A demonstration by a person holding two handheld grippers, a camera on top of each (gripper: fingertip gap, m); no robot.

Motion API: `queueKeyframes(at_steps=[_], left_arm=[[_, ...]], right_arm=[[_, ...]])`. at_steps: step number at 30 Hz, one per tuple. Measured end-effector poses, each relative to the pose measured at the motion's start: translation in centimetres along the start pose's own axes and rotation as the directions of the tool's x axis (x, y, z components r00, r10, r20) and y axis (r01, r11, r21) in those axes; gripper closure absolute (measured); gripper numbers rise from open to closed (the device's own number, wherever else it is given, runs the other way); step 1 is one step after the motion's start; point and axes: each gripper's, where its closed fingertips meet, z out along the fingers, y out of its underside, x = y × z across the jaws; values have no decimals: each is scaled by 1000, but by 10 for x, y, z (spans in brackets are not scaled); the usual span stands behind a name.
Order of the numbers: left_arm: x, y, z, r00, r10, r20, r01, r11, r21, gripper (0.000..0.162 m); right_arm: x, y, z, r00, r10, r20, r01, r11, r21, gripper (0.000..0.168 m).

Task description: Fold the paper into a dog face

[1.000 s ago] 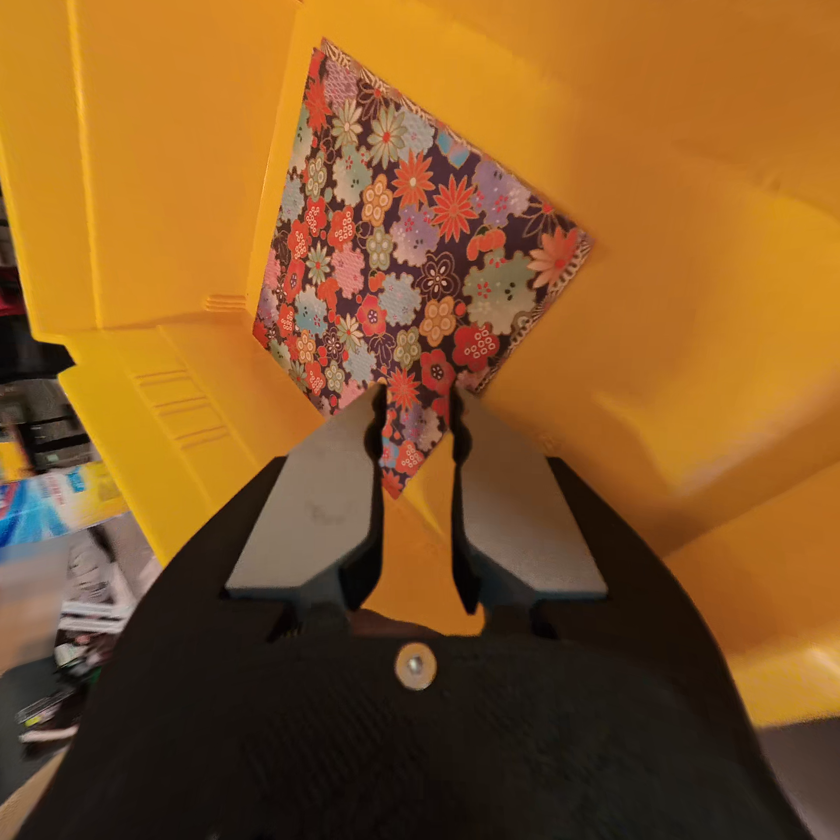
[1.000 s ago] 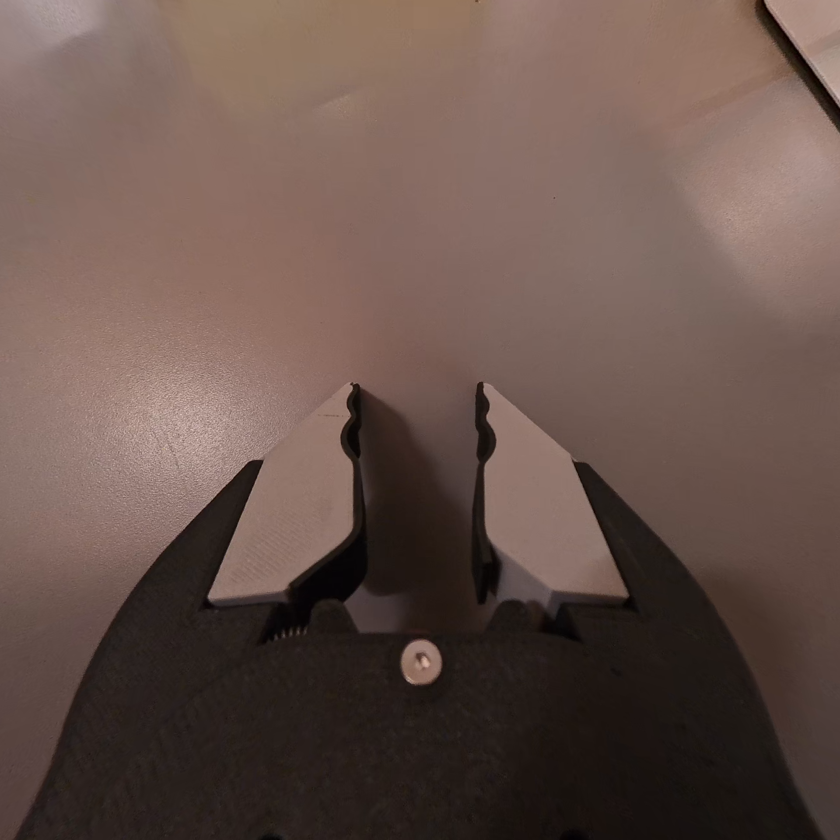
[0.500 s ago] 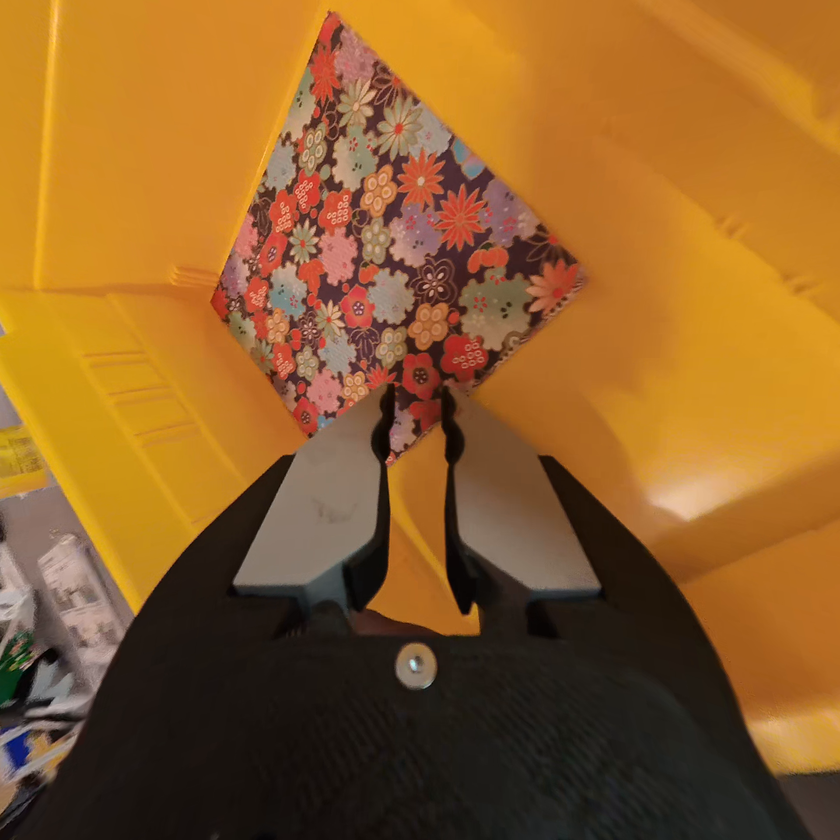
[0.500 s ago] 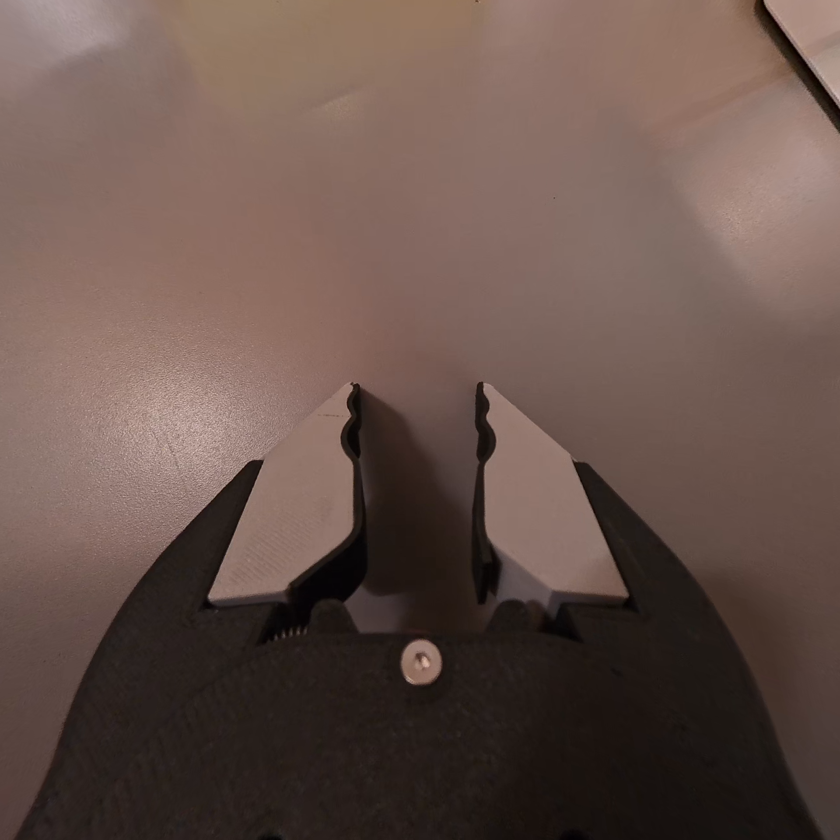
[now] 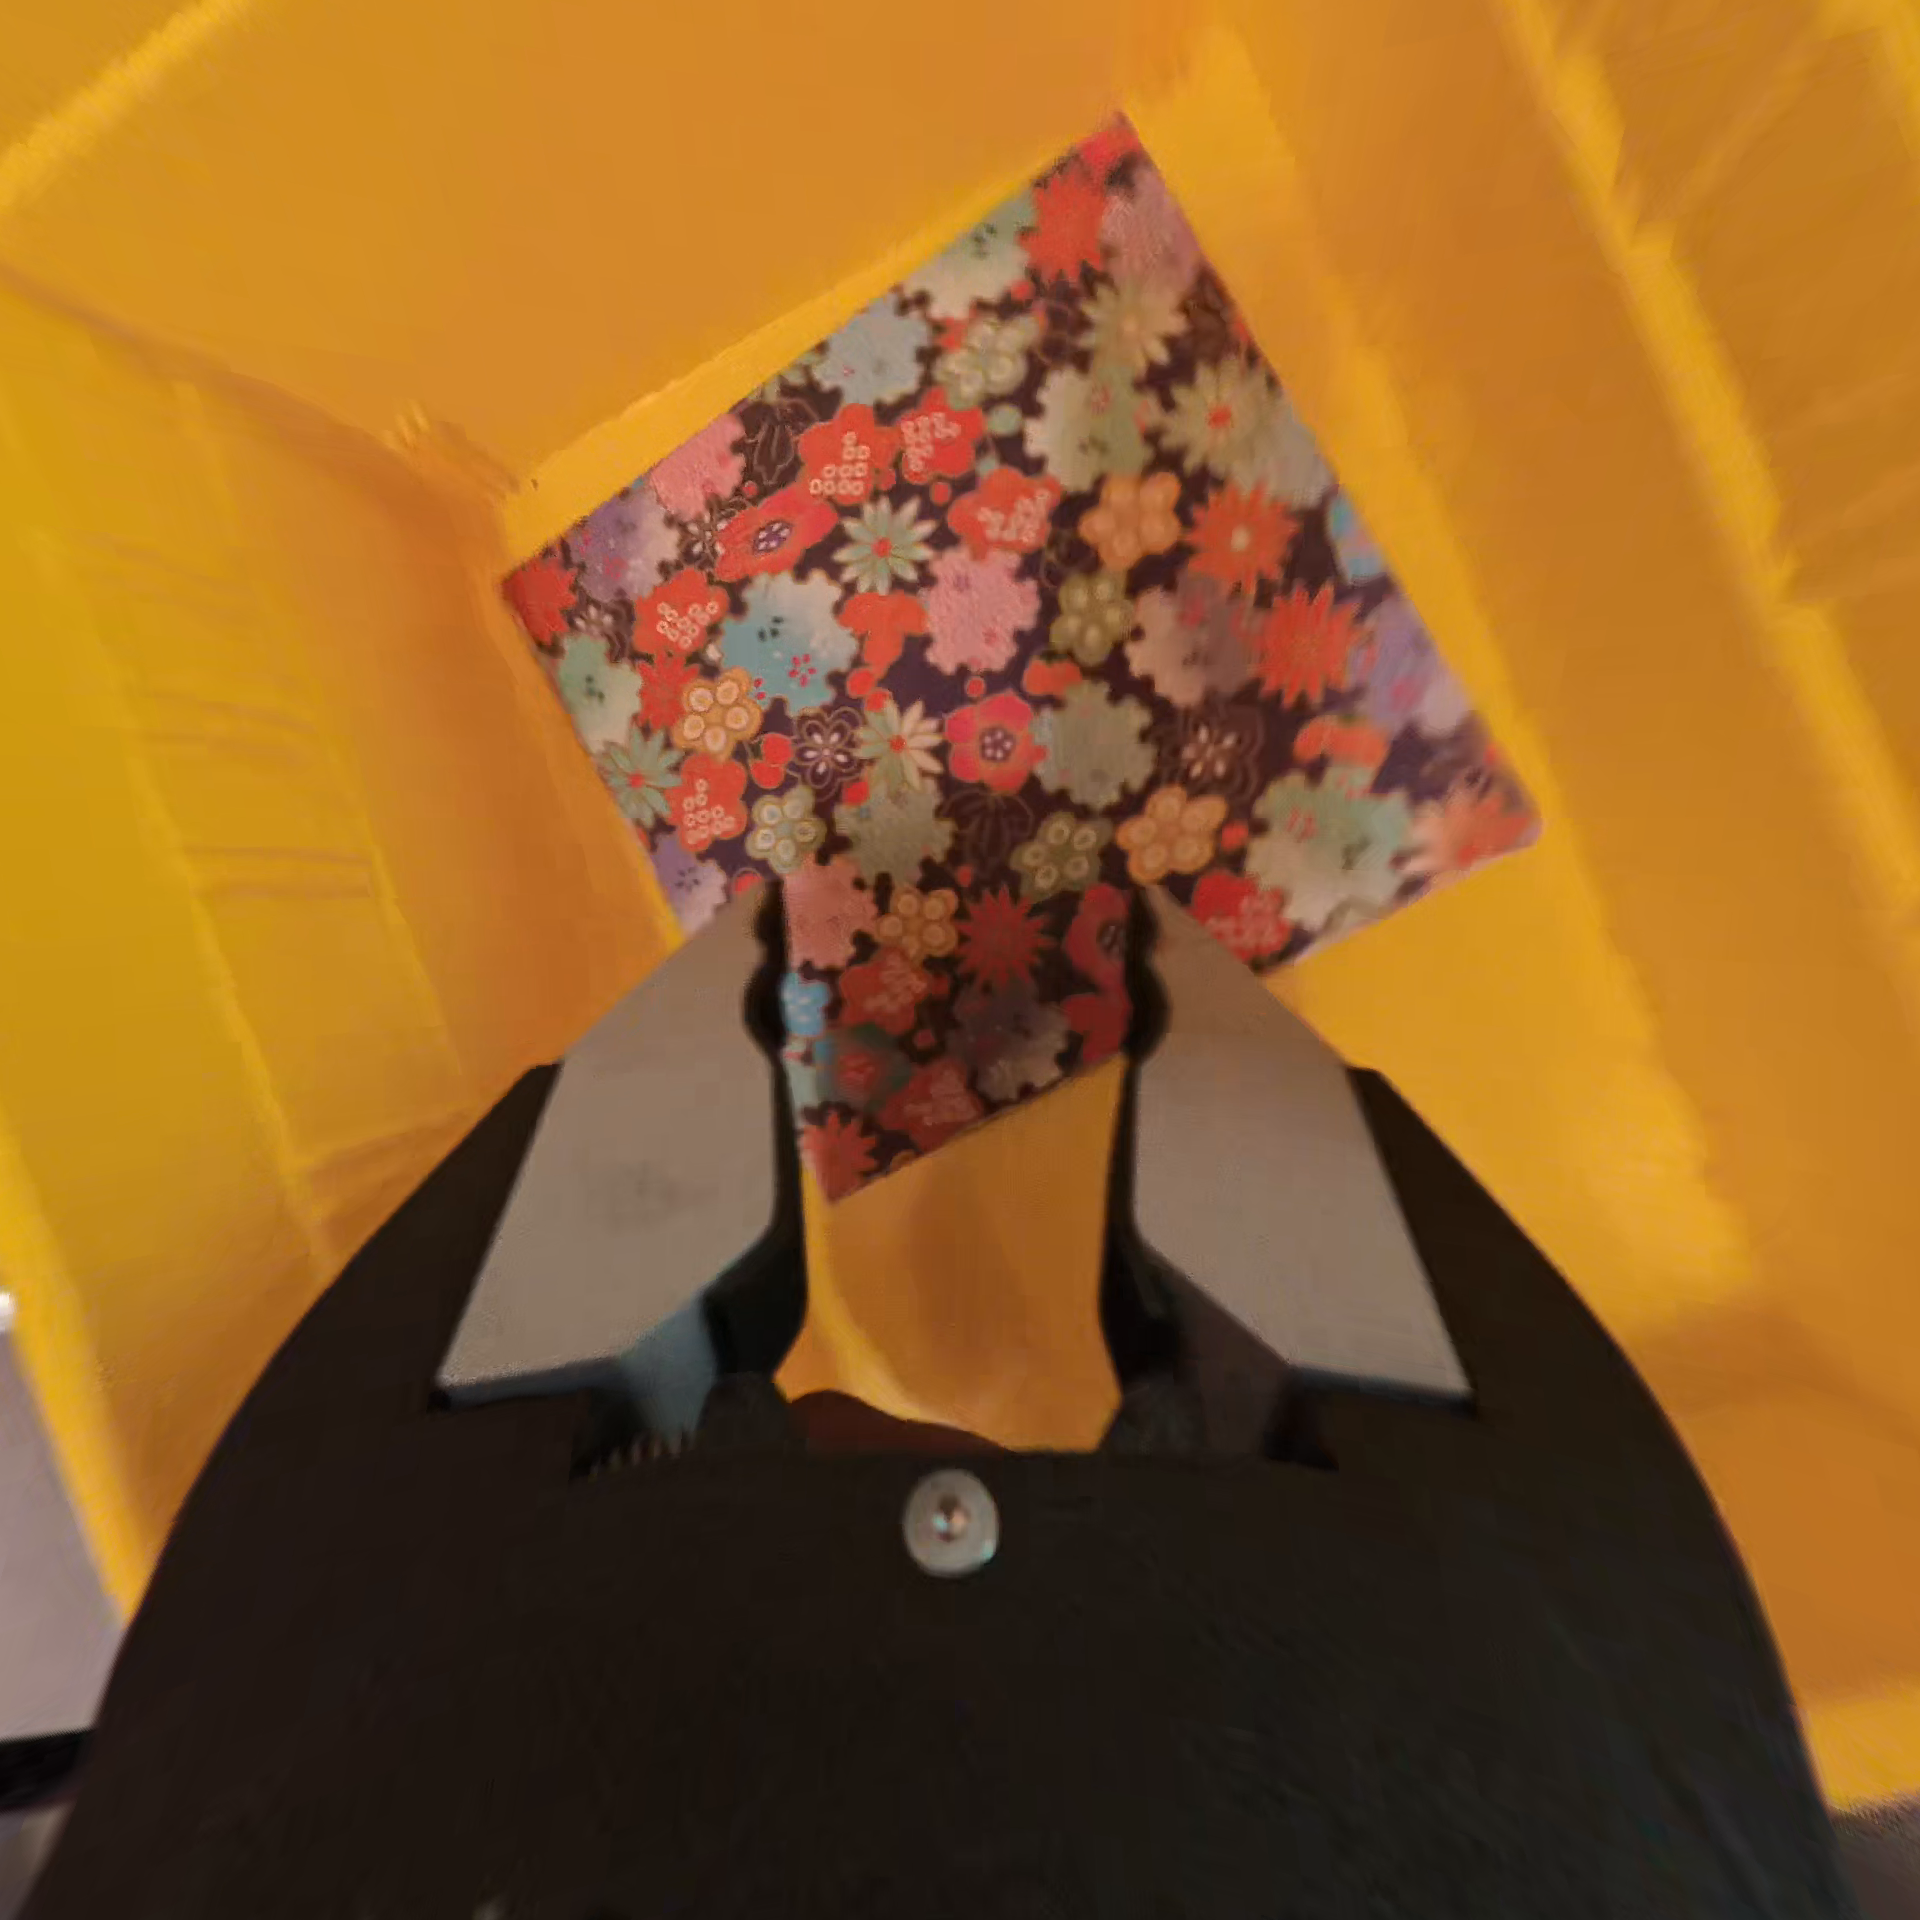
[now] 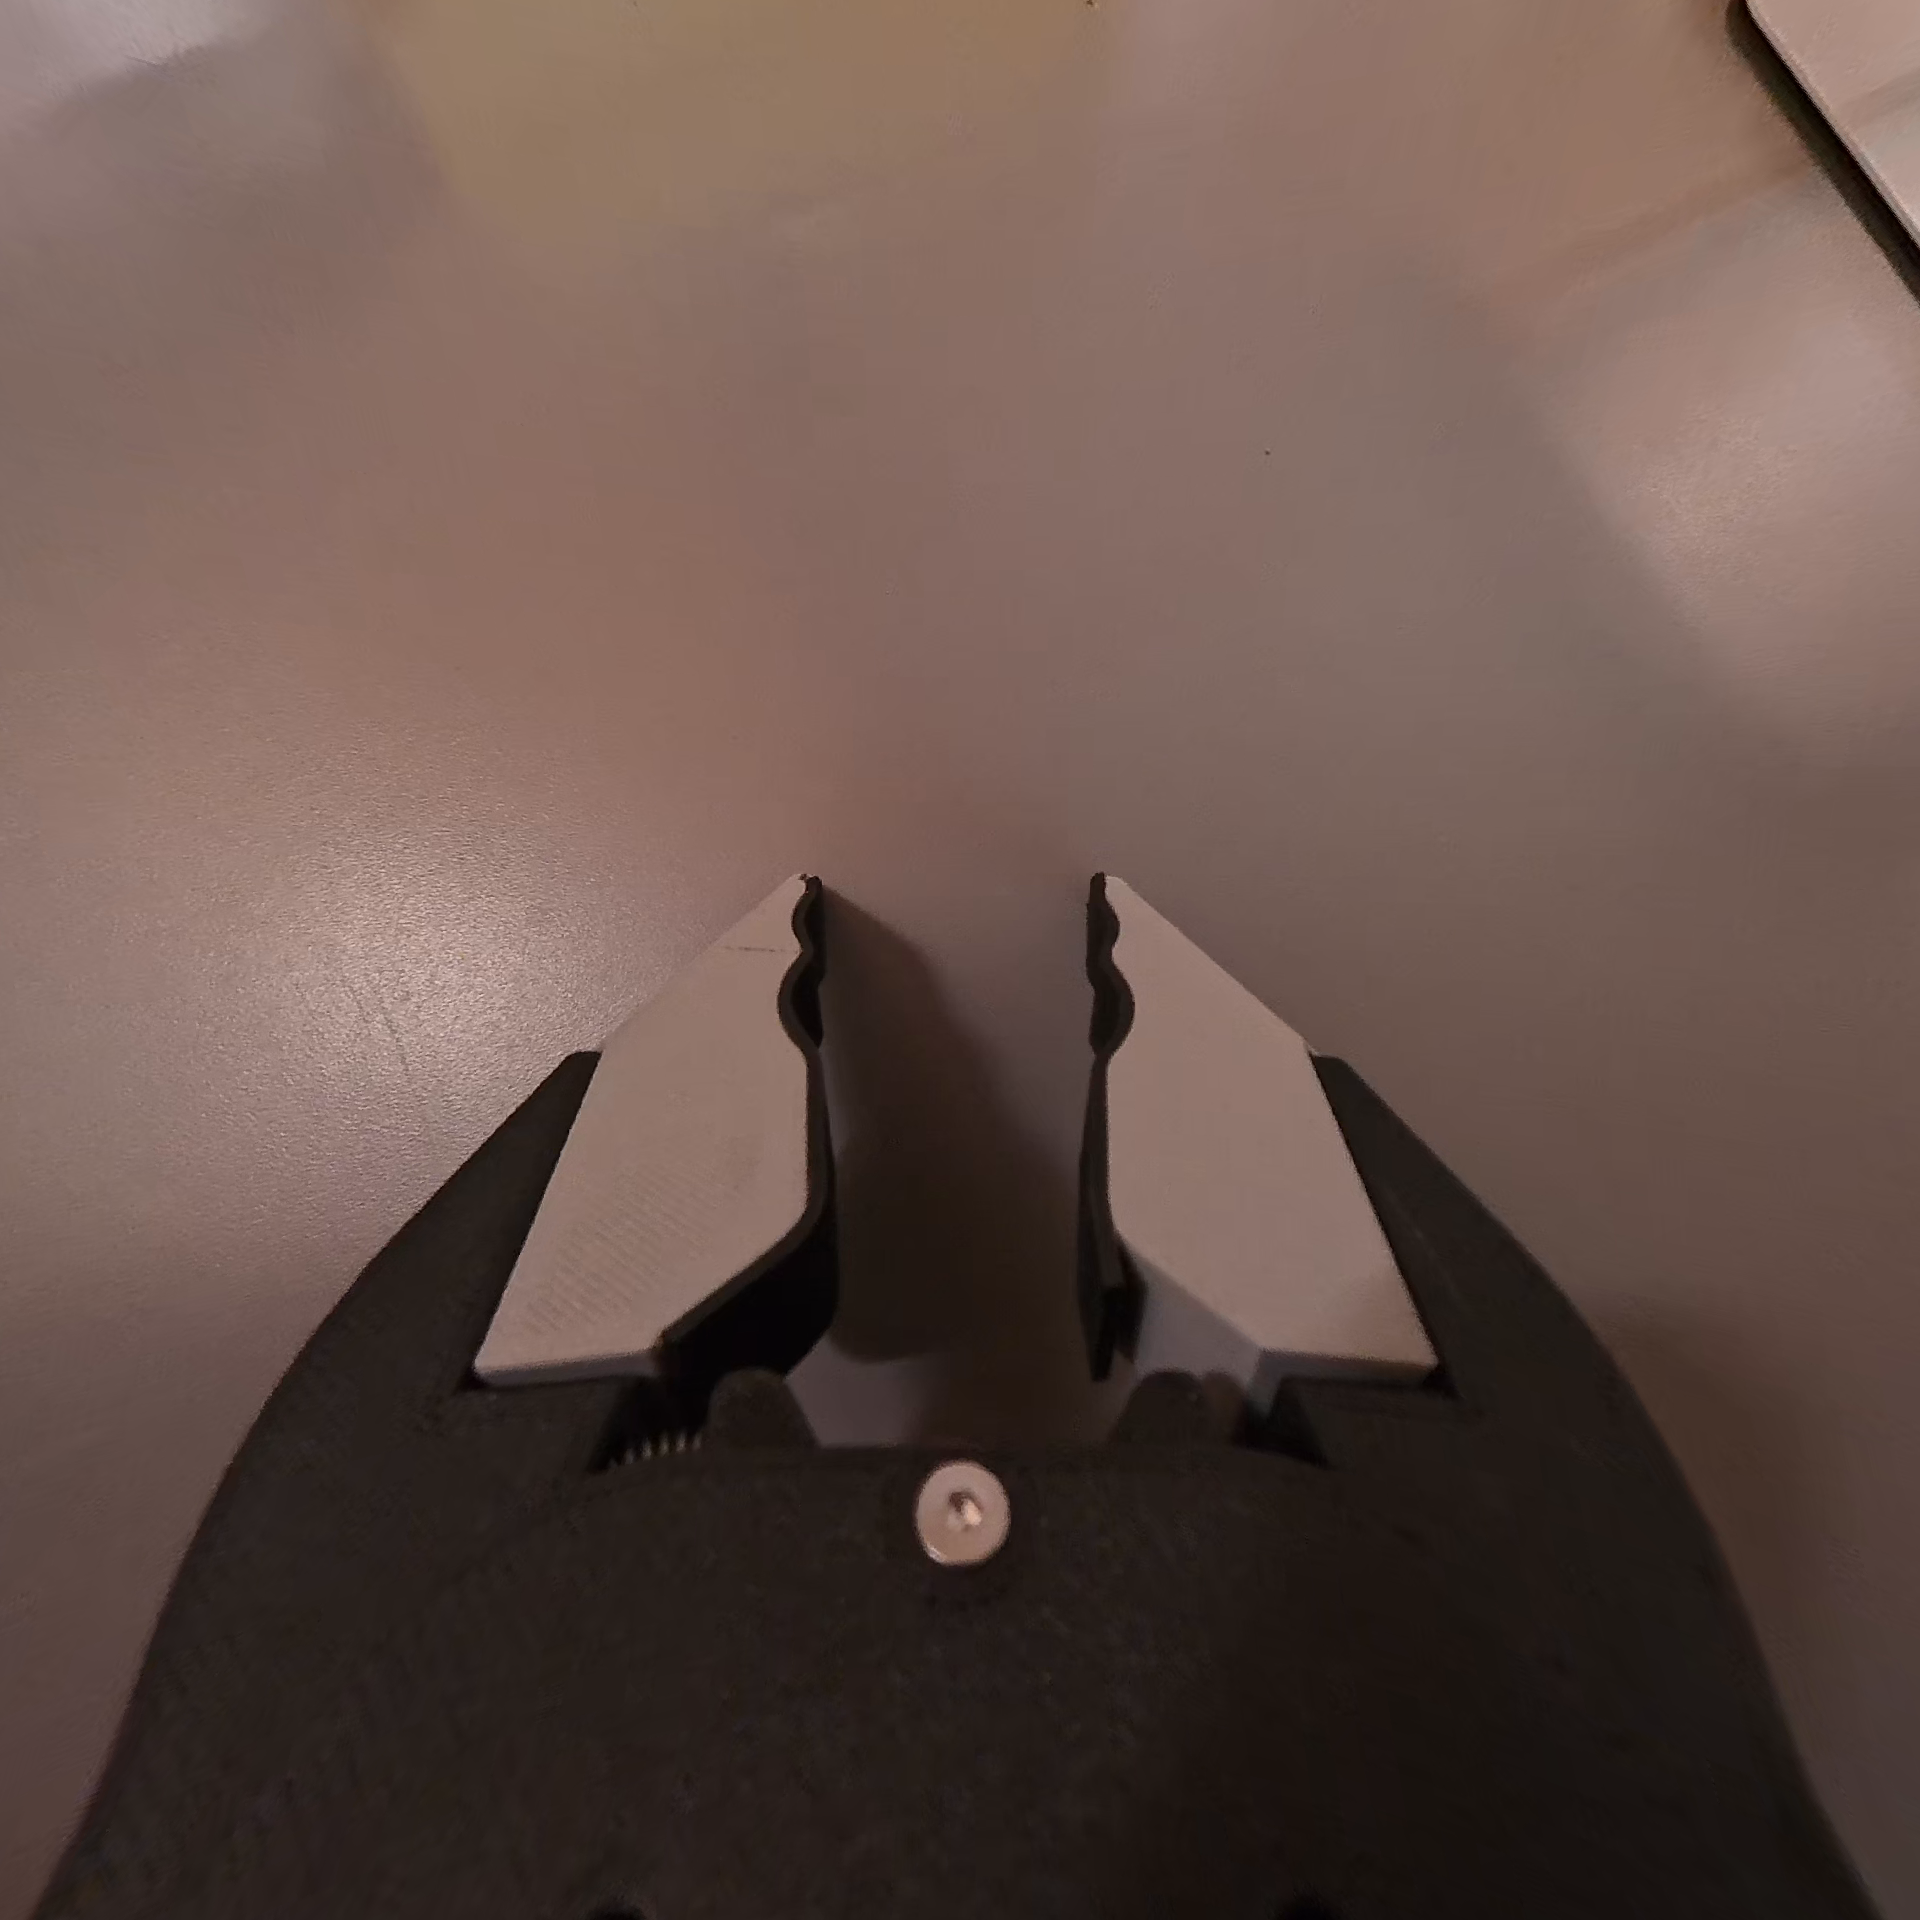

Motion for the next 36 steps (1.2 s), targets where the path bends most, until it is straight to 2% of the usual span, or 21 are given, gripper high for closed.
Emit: queueKeyframes(at_steps=[1, 2, 4, 7, 8, 10, 14, 15, 17, 22, 28, 32, 36], left_arm=[[3, -4, 0, 993, -98, -61, 98, 995, -3, 88], [3, -7, 1, 983, -160, -92, 161, 987, -5, 83], [-7, -7, 8, 981, -191, -39, 190, 982, -23, 67], [-23, -9, 15, 985, -155, 78, 157, 988, -15, 65], [-22, -9, 17, 985, -163, 62, 165, 986, -20, 64], [-10, -9, 20, 968, -246, -51, 244, 969, -35, 82], [-13, -10, 20, 971, -237, -39, 237, 972, -6, 91], [-10, -12, 20, 975, -218, -50, 218, 976, 1, 103], [-6, -13, 18, 979, -197, -52, 198, 980, 2, 136], [-7, -11, 17, 984, -177, -11, 176, 984, -7, 162], [-5, -6, 13, 991, -133, 23, 134, 990, -35, 162], [-21, 3, 8, 989, -91, 118, 99, 993, -61, 162], [-37, -3, -6, 979, -128, 160, 128, 992, 11, 162]], right_arm=[[0, 0, 0, 1000, 0, 0, 0, 1000, 0, 121], [0, 0, 0, 1000, 0, 0, 0, 1000, 0, 121], [0, 0, 0, 1000, 0, 0, 0, 1000, 0, 121], [0, 0, 0, 1000, 2, 0, -2, 1000, 0, 121], [0, 0, 0, 1000, 3, 0, -3, 1000, 0, 122], [1, 0, 0, 1000, 7, 2, -7, 1000, 1, 122], [0, 0, 0, 1000, 6, 5, -6, 1000, 1, 122], [0, 0, 0, 1000, 2, 3, -2, 1000, 1, 121], [0, 0, 0, 1000, -3, 1, 3, 1000, 0, 121], [-1, 0, 0, 1000, -5, 0, 5, 1000, -1, 120], [-1, 0, 0, 1000, -7, 2, 7, 1000, -1, 120], [-2, 1, 0, 1000, -9, 4, 9, 1000, -1, 120], [-2, 1, 0, 1000, -9, 5, 9, 1000, -1, 120]])
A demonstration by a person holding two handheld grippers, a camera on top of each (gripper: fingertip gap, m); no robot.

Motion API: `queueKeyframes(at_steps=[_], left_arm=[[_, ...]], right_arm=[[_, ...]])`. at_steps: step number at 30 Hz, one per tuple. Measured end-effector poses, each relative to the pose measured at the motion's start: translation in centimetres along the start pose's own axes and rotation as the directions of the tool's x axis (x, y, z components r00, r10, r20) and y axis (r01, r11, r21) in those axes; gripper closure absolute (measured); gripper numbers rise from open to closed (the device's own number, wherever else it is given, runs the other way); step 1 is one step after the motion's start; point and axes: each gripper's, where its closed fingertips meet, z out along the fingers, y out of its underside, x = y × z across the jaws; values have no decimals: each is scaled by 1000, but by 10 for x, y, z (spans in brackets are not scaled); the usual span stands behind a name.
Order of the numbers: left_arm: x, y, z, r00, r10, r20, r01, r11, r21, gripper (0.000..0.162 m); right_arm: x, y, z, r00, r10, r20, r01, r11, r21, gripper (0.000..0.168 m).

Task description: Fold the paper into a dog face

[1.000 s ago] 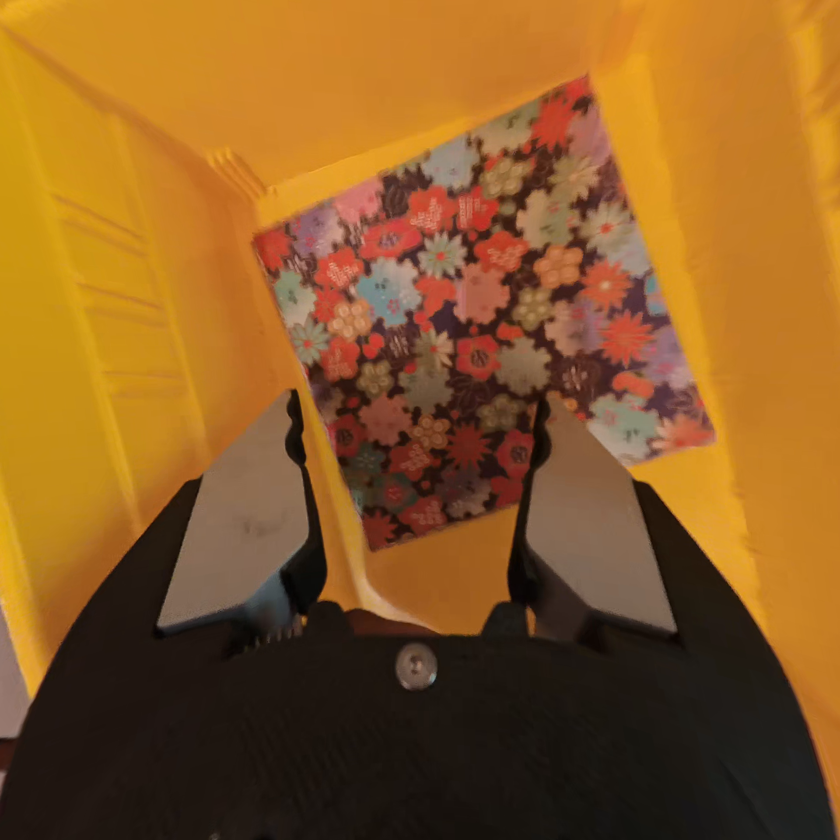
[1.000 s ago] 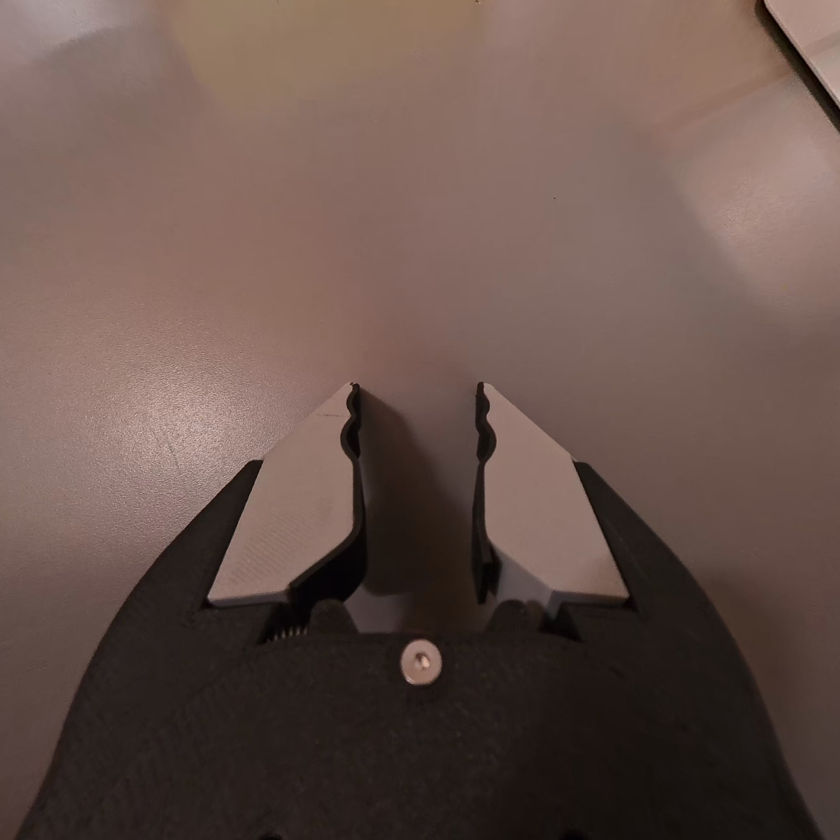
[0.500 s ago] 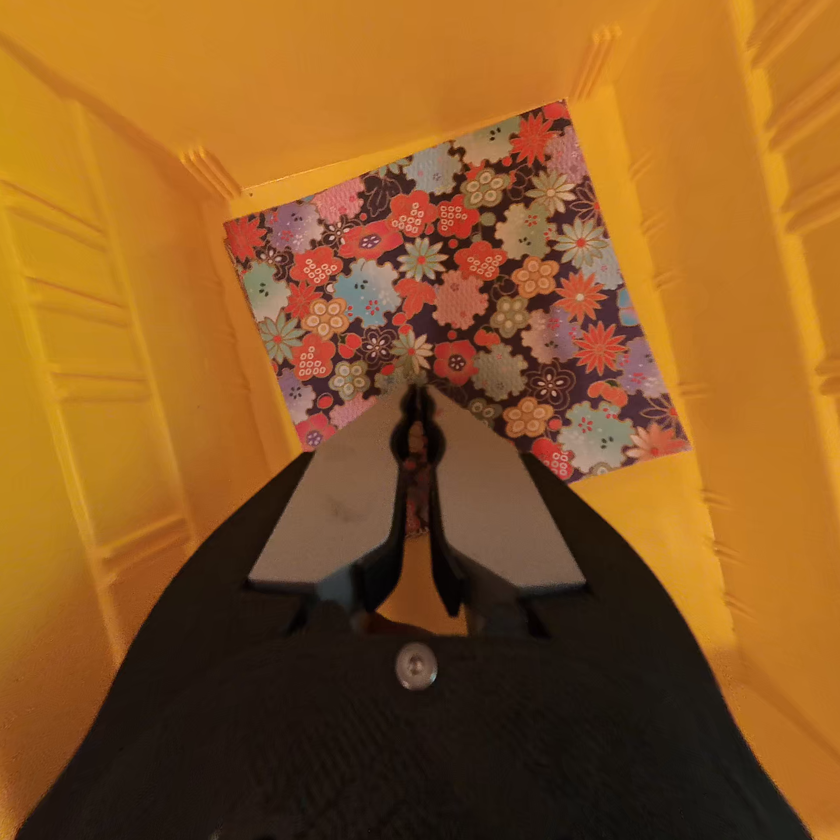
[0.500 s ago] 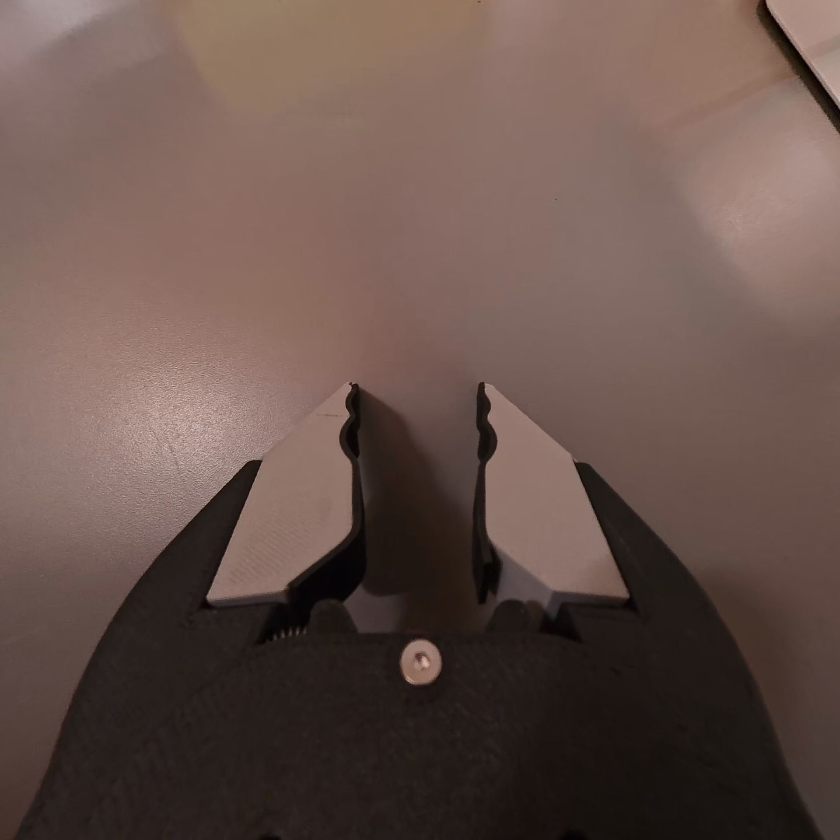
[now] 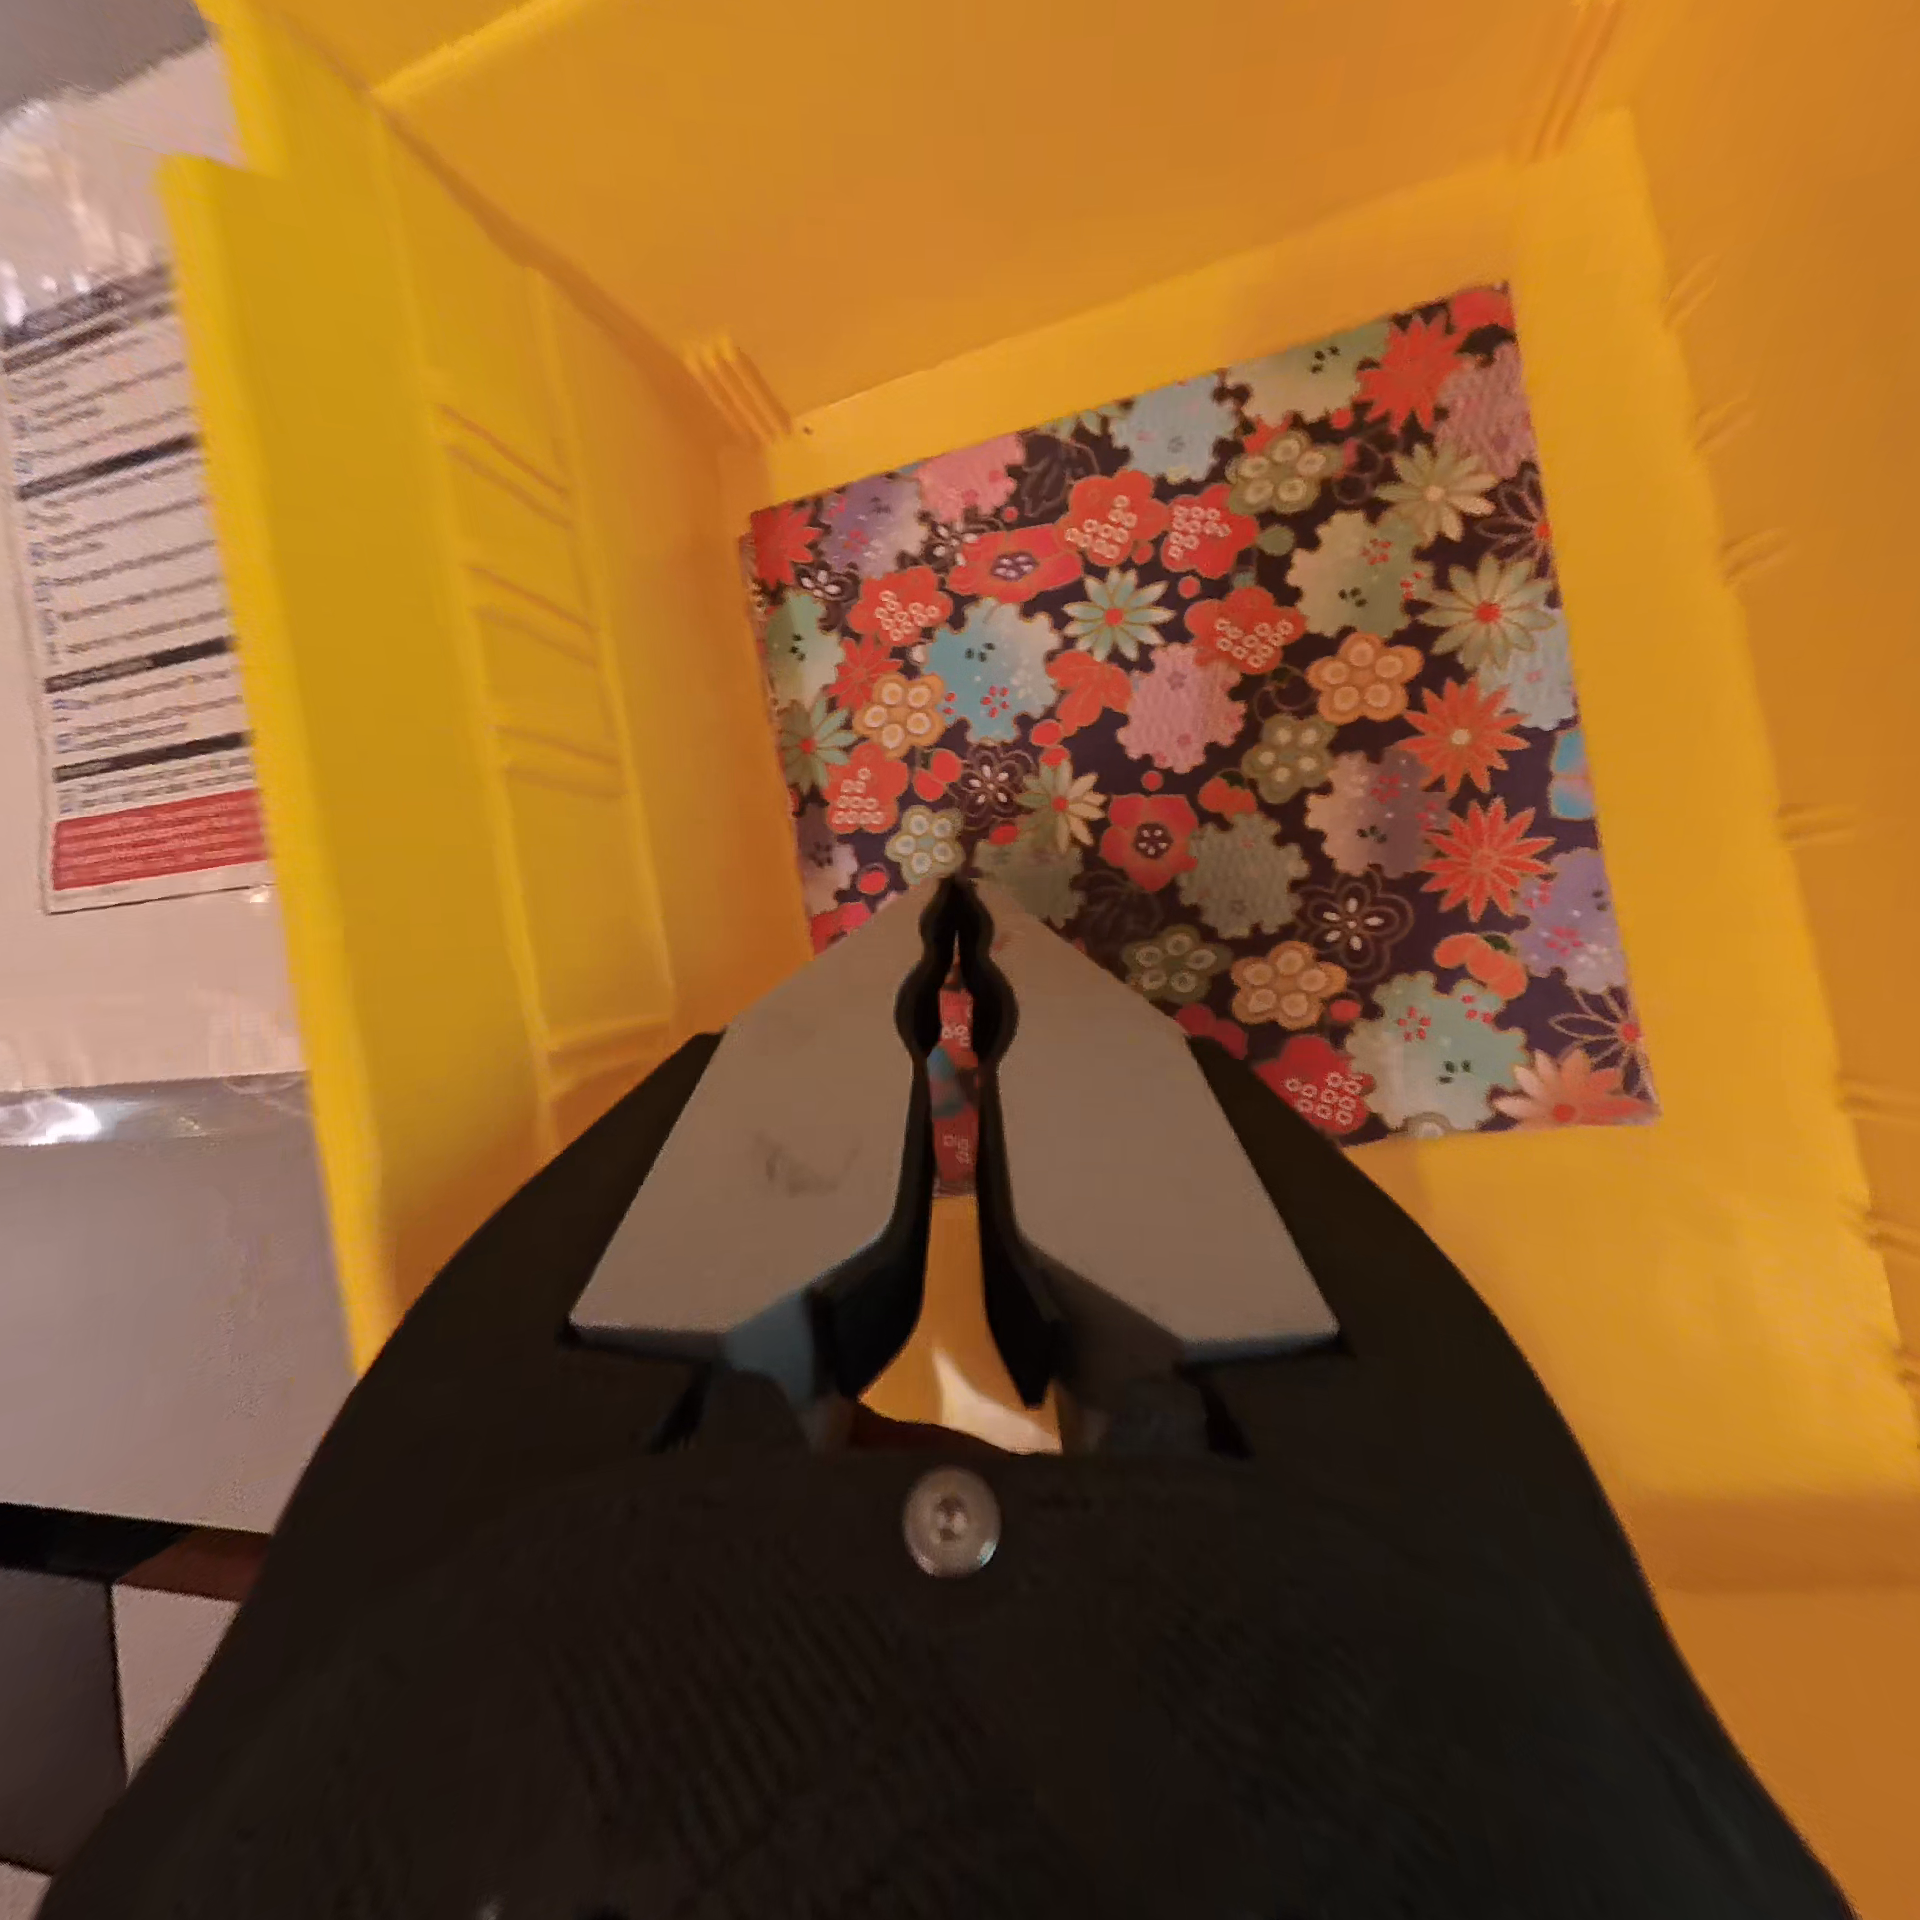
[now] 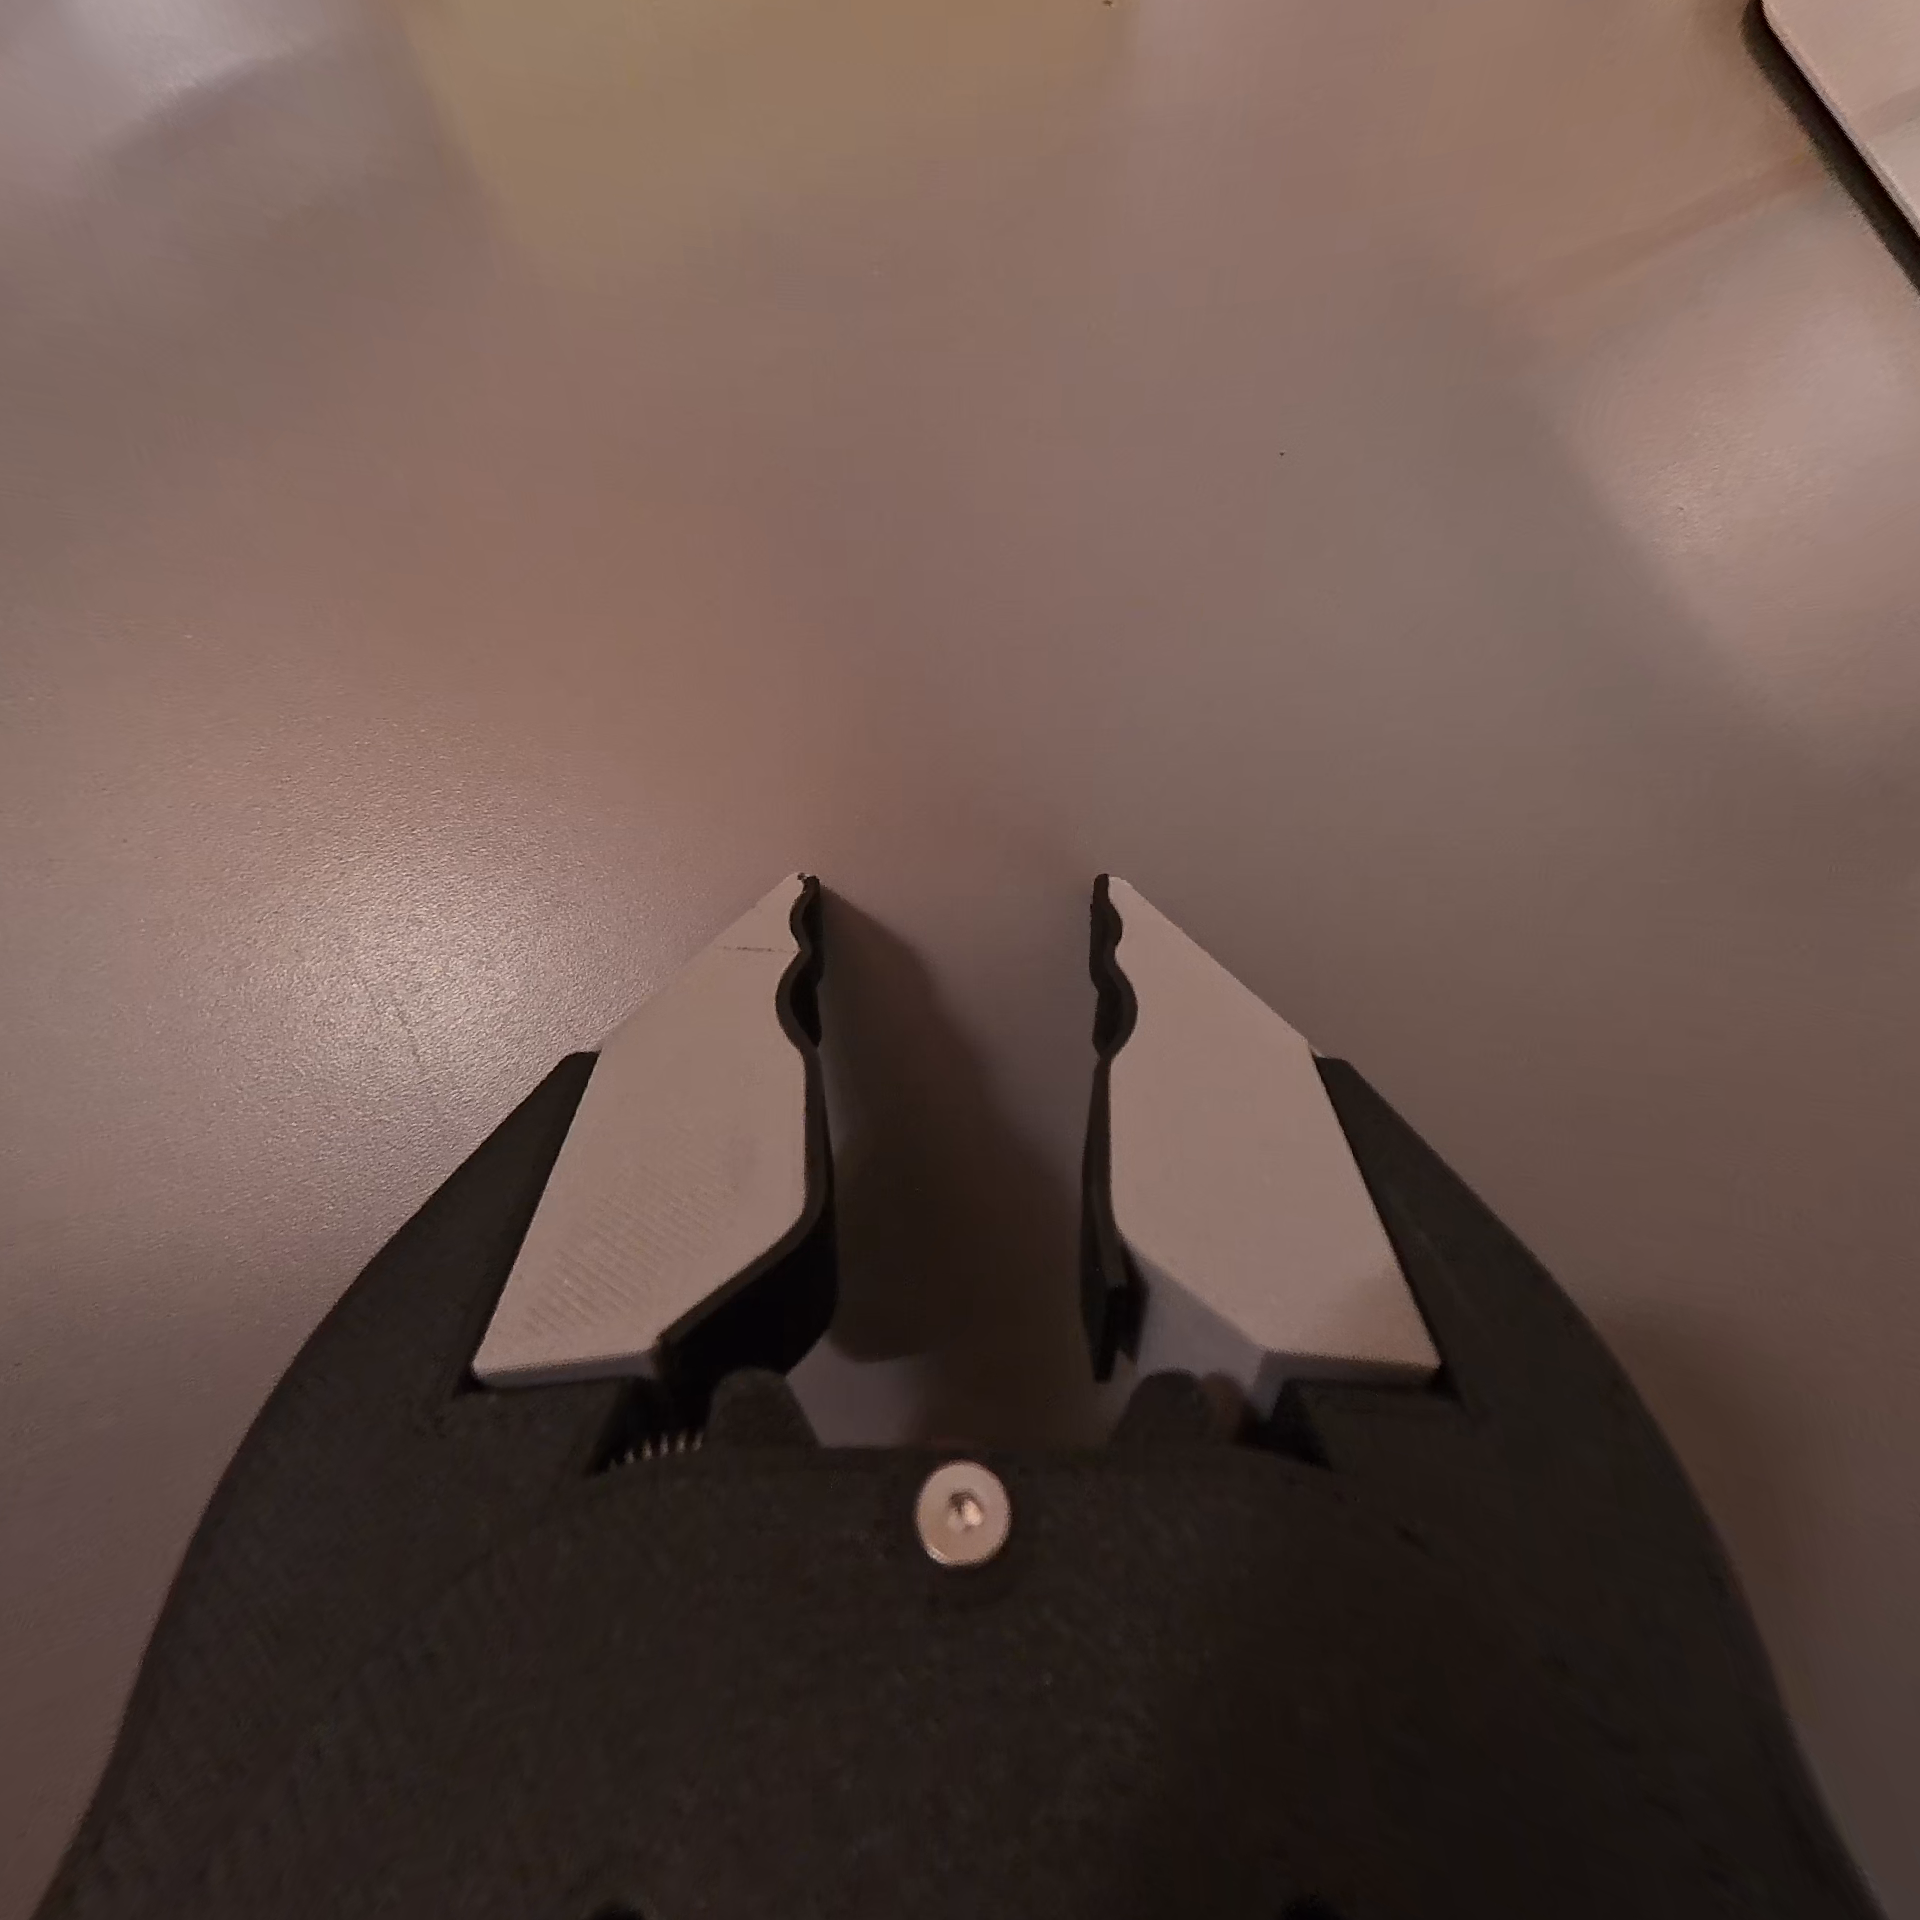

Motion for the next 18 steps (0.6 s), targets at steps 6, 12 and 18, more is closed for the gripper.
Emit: queueKeyframes(at_steps=[6, 12, 18], left_arm=[[41, -4, -17, 957, -124, -264, 109, 992, -71, 162], [45, 8, 4, 979, -144, -145, 120, 979, -163, 63], [36, 12, 16, 972, -203, -118, 182, 969, -170, 32]], right_arm=[[0, 0, 0, 1000, -1, 1, 1, 1000, 0, 120], [0, 0, 0, 1000, 0, 1, 0, 1000, 0, 120], [0, 0, 0, 1000, -1, 1, 1, 1000, 0, 120]])
